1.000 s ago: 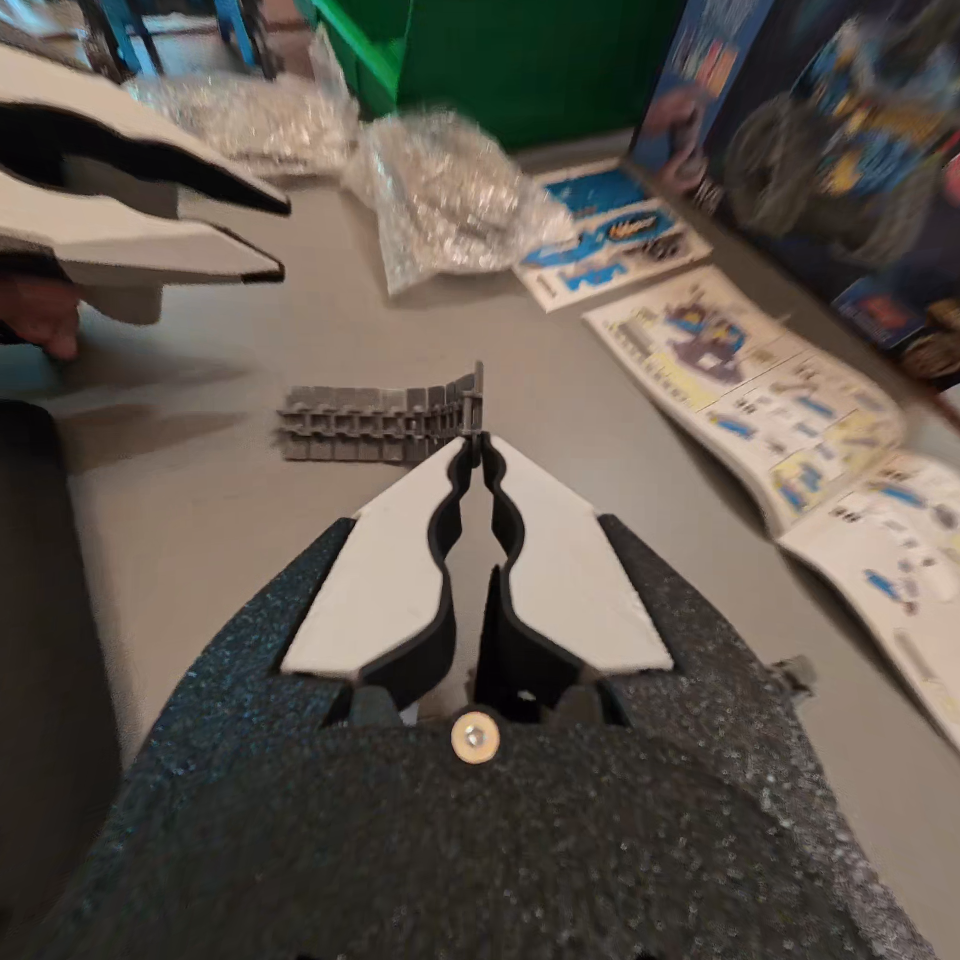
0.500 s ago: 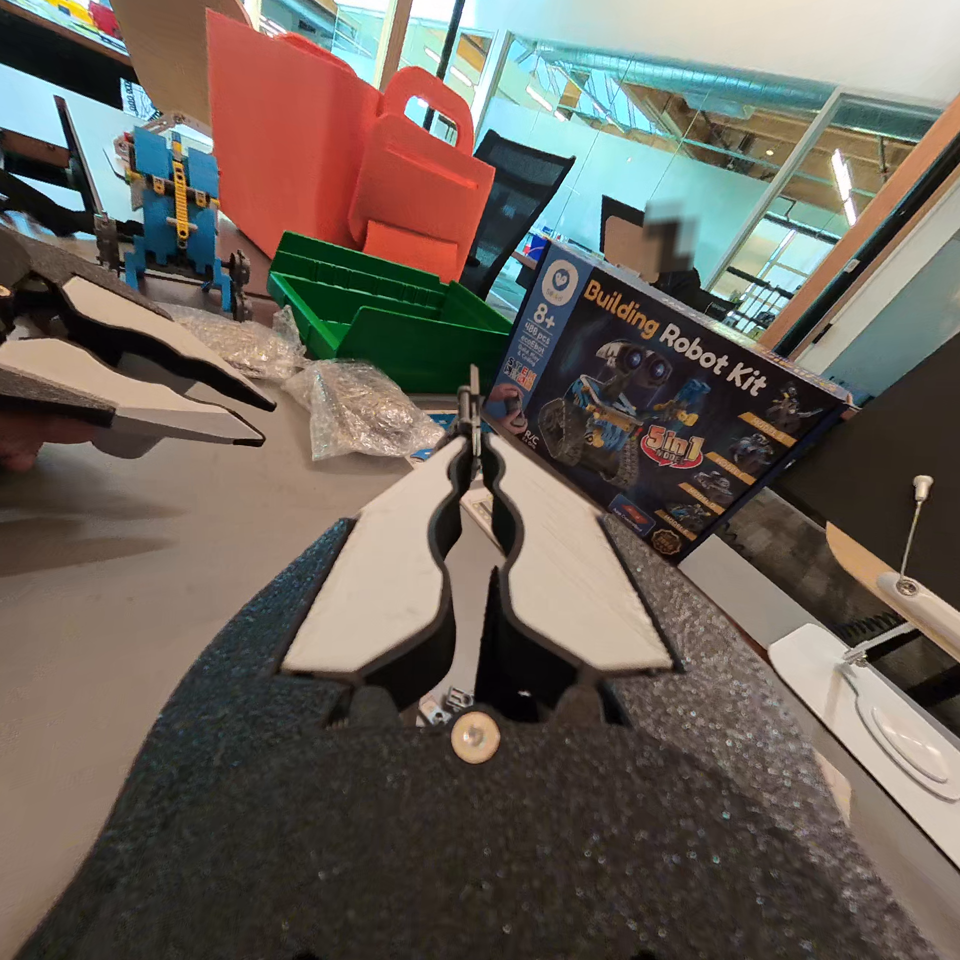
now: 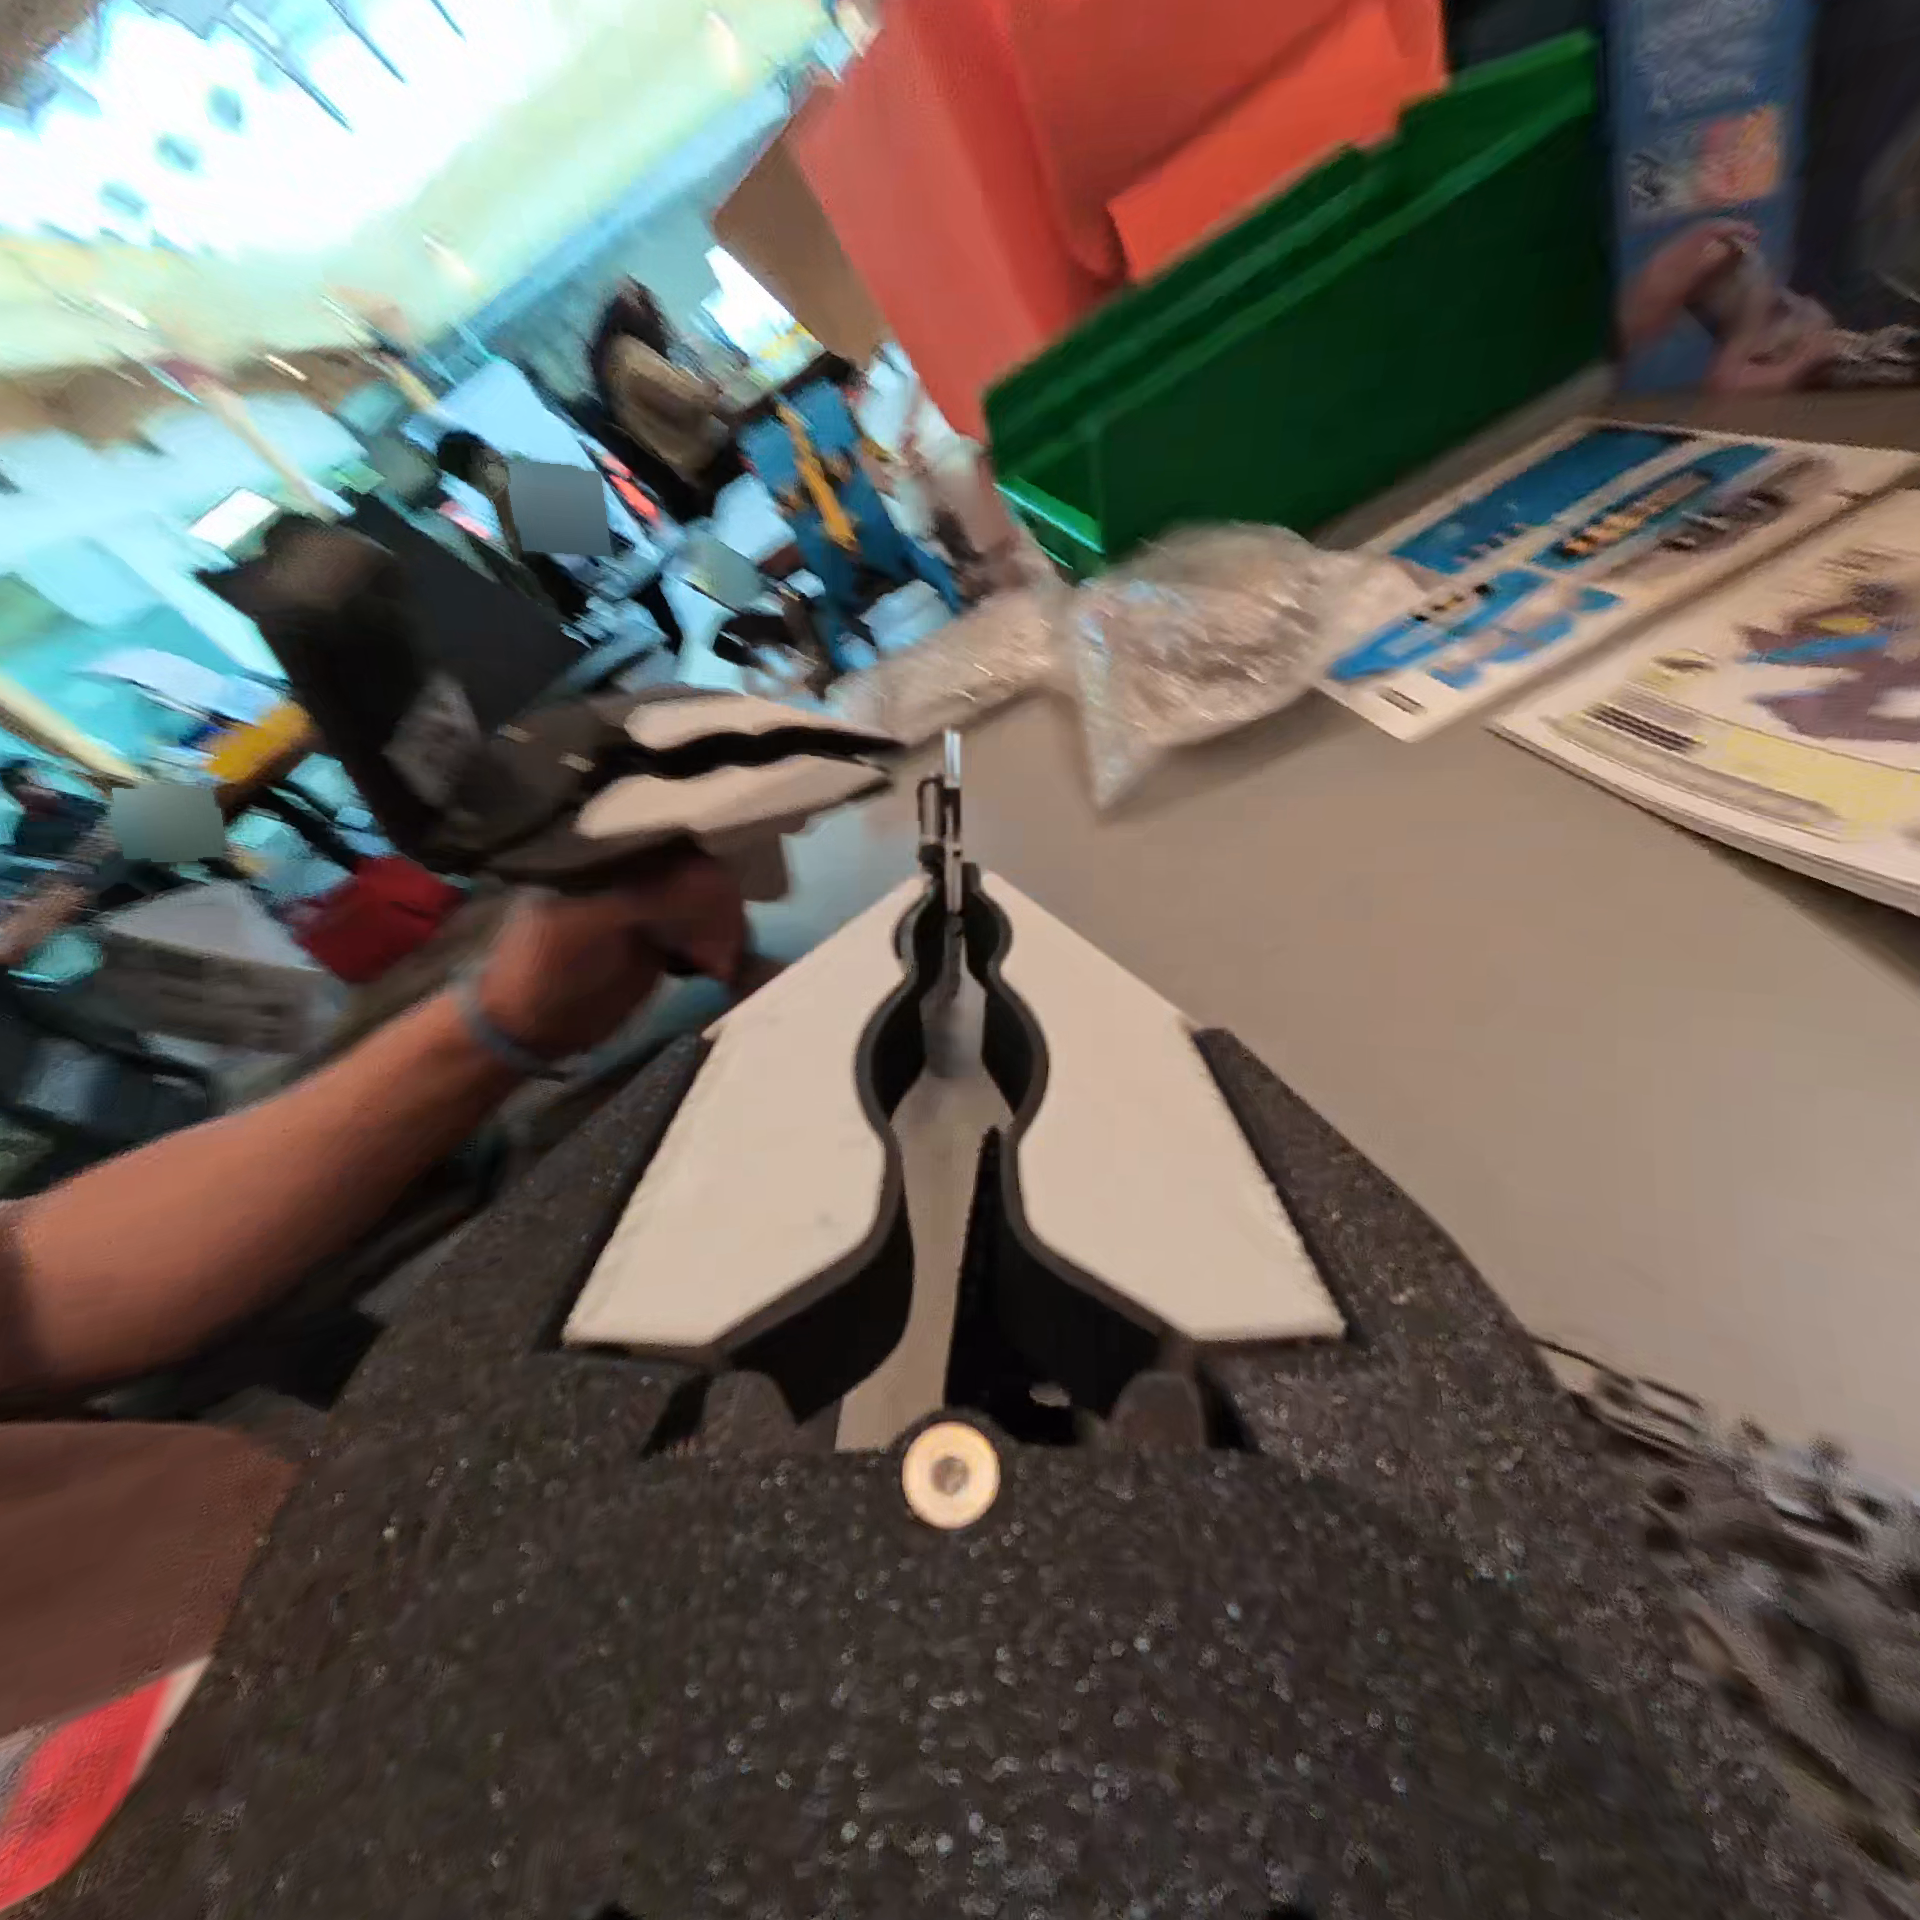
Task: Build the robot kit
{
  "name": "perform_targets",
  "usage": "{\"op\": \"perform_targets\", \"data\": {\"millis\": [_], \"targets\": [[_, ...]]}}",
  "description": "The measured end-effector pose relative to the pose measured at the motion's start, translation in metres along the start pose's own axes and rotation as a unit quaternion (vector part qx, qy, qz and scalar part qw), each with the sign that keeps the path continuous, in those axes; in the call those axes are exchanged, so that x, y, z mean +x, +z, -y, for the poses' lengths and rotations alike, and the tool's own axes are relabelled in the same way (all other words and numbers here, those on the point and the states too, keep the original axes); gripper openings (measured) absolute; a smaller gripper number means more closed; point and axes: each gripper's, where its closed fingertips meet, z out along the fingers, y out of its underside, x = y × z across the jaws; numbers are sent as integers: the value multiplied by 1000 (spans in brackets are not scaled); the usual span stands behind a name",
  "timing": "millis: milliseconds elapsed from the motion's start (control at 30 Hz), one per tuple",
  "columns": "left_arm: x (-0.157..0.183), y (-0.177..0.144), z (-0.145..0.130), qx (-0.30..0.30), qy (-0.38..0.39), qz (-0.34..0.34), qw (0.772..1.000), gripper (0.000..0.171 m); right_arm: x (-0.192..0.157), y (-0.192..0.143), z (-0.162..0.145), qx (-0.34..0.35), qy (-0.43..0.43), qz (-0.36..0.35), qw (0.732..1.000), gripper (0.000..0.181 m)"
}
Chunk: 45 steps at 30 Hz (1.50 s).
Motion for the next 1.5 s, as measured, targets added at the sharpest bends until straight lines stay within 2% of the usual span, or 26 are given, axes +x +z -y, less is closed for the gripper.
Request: {"op": "perform_targets", "data": {"millis": [167,267,500,633,733,1033,1133,1233,1500], "targets": [[-4,0,0,2,-19,-2,1000,11,49,3,-30,-96,-62,-156,981,3],[-4,0,0,1,-15,-1,1000,11,63,1,-44,-145,-98,-210,962,3],[2,2,-3,-9,9,0,1000,11,57,2,-47,-147,-80,-213,963,3],[5,5,-5,-18,22,1,1000,11,72,-6,-45,-145,-64,-247,956,3],[6,5,-5,-20,30,2,999,11,90,-16,-60,-191,-60,-280,939,3],[6,6,-6,-21,27,1,999,11,62,9,-74,-207,-60,-216,952,4],[6,6,-6,-23,30,3,999,11,69,7,-76,-218,-82,-238,943,17],[7,5,-6,-21,37,5,999,11,71,7,-68,-199,-95,-247,944,26],[7,7,-9,-31,31,-1,999,11,65,3,-51,-157,-94,-240,953,25]]}}
